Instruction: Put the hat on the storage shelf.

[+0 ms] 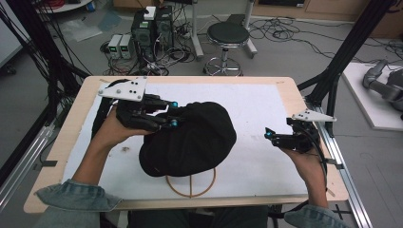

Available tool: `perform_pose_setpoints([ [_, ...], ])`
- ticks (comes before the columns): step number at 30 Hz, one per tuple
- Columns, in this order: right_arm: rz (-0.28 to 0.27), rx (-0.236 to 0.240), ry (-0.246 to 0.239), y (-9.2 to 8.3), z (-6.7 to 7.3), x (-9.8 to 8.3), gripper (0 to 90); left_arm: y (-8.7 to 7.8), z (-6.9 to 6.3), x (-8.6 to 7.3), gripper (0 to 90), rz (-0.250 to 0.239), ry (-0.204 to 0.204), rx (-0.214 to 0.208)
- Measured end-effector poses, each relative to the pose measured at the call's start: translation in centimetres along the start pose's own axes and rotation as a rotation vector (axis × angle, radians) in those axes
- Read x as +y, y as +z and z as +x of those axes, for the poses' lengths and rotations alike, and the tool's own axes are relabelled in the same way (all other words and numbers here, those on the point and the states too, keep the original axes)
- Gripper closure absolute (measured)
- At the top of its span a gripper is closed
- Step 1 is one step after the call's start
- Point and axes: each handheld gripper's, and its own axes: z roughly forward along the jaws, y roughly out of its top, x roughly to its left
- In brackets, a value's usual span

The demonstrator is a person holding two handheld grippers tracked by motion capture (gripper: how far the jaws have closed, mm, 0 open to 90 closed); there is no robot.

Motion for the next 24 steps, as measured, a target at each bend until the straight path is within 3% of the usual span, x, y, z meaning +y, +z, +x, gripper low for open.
perform_pose_setpoints([
  [10, 0.000, -0.002, -0.001, -0.01, 0.00, 0.02, 12.6, 0.03, 0.05, -0.29, 61.5, -0.002, -0.008, 0.006],
  [24, 0.002, 0.000, 0.002, 0.05, 0.05, 0.01, 12.7, 0.26, 0.13, -0.35, 51.4, -0.006, -0.056, 0.014],
])
